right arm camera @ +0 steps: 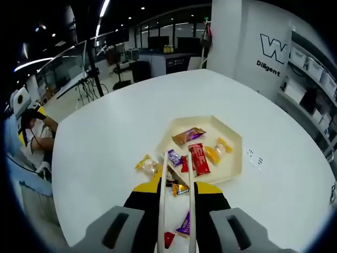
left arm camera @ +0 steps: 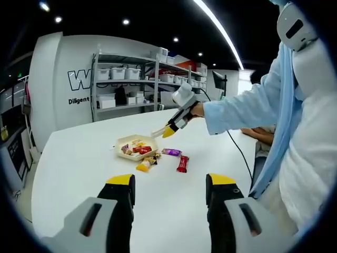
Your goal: Place the target food into the container with the food tongs after gripping and lifting it, then release it inside without dropping or visibly crushing the food.
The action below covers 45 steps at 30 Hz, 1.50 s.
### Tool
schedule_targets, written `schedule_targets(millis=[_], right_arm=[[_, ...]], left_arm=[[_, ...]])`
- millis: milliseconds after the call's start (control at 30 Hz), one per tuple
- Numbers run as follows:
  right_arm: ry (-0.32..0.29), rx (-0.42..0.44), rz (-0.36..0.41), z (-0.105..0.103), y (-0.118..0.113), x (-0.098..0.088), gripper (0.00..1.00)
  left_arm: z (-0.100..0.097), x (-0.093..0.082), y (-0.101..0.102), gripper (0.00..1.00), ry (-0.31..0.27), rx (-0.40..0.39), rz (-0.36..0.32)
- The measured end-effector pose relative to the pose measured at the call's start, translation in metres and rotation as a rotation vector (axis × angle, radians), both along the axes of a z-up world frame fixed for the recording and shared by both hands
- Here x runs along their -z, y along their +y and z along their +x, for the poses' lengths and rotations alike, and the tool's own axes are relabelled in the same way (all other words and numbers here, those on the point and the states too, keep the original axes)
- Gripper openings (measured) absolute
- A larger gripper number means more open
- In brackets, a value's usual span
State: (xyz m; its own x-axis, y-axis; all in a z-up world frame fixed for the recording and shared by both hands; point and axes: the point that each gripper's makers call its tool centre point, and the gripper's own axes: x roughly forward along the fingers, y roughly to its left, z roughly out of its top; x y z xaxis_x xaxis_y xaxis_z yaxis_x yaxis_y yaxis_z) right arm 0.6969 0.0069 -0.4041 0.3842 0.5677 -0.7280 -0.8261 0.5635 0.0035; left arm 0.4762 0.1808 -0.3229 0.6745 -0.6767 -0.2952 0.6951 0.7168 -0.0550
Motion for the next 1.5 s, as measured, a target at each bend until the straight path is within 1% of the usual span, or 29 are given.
schedule_targets(millis=[200,300,400,533,667,800,933,1133,1267,1400,1500], right_arm=[[0.048,-0.048,-0.029,-0.03,0.001,0.021,0.16],[0.058,-0.066,-0.041,-0.035,0.0,0.03,0.16],[0.06,-0.079,-0.055,-0.04,0.002,0.035,0.16],[0.055,-0.1,-0.066,-0.04,0.008,0.036,0.16],[0.045,-0.114,-0.079,-0.035,0.012,0.036,0.16],[0.056,-0.116,-0.071,-0.035,0.011,0.036,0.16],[0.071,-0.148,-0.095,-0.051,-0.001,0.042,0.16],[0.087,-0.171,-0.113,-0.062,-0.025,0.043,0.16],[0.103,-0.232,-0.145,-0.075,-0.04,0.048,0.16],[0.109,-0.263,-0.16,-0.079,-0.051,0.049,0.16],[0.112,-0.295,-0.162,-0.083,-0.054,0.05,0.16]], left_arm=[[-0.001,-0.002,-0.004,0.52,-0.006,0.009,-0.003],[-0.003,-0.003,-0.007,0.52,-0.006,0.017,-0.001],[-0.004,-0.003,-0.007,0.51,-0.006,0.017,-0.001],[-0.005,-0.003,-0.006,0.51,-0.005,0.015,0.0],[-0.006,-0.003,-0.003,0.51,-0.005,0.004,-0.001],[-0.007,-0.003,-0.001,0.51,-0.005,-0.004,-0.003],[-0.007,0.0,-0.001,0.51,0.001,-0.001,-0.004],[-0.002,-0.001,-0.007,0.51,0.001,0.022,-0.003],[0.0,-0.003,-0.013,0.51,-0.003,0.04,0.0],[0.0,-0.004,-0.017,0.51,-0.005,0.048,0.002],[-0.001,-0.004,-0.019,0.51,-0.004,0.05,0.003]])
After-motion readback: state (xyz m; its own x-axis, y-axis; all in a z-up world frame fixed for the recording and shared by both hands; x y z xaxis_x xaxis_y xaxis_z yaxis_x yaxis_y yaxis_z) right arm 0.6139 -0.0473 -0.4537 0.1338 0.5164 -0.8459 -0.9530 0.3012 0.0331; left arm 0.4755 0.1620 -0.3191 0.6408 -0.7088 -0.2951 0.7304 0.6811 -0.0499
